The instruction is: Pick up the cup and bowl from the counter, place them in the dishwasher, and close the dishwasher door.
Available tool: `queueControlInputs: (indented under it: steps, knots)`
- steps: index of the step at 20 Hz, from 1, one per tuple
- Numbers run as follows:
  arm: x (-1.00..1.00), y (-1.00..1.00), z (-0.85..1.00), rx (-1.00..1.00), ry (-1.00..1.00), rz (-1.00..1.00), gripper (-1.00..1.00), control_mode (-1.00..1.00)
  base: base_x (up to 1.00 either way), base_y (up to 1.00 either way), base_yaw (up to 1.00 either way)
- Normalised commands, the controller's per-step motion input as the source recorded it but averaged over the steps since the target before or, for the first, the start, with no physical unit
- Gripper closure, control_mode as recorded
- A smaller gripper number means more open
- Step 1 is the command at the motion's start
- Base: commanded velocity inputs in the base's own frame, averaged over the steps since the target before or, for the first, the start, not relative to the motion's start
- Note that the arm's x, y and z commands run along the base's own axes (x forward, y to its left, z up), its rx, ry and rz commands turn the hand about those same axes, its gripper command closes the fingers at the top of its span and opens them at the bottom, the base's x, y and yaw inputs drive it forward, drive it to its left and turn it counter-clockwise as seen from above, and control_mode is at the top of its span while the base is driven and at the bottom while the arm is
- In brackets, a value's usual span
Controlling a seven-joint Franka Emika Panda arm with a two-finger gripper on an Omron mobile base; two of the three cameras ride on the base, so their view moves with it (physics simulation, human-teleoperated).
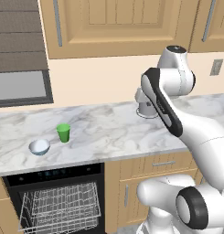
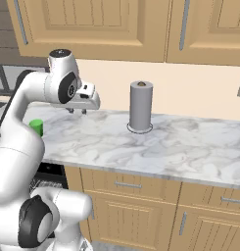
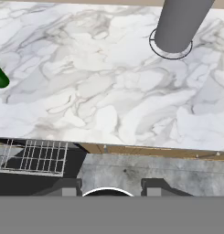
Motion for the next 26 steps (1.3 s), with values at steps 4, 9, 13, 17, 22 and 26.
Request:
queueControlInputs:
  steps: [4,9,13,17,22,26]
  knots:
    - [-0.07,0.0,0.0,0.0,0.0,0.0,-1.0,-1.0,0.0,0.0,0.0]
    - [-0.16,0.03,-0.02,0.0,0.0,0.0,-1.0,-1.0,0.0,0.0,0.0]
    - [-0.13,0.09,-0.08,0.0,0.0,0.0,-1.0,-1.0,0.0,0.0,0.0]
    - [-0.09,0.13,-0.14,0.0,0.0,0.0,-1.0,-1.0,0.0,0.0,0.0]
    - [-0.06,0.15,-0.2,0.0,0.0,0.0,-1.0,-1.0,0.0,0.0,0.0]
    - [0.0,0.17,-0.18,0.02,0.0,0.0,-1.0,-1.0,0.0,0.0,0.0]
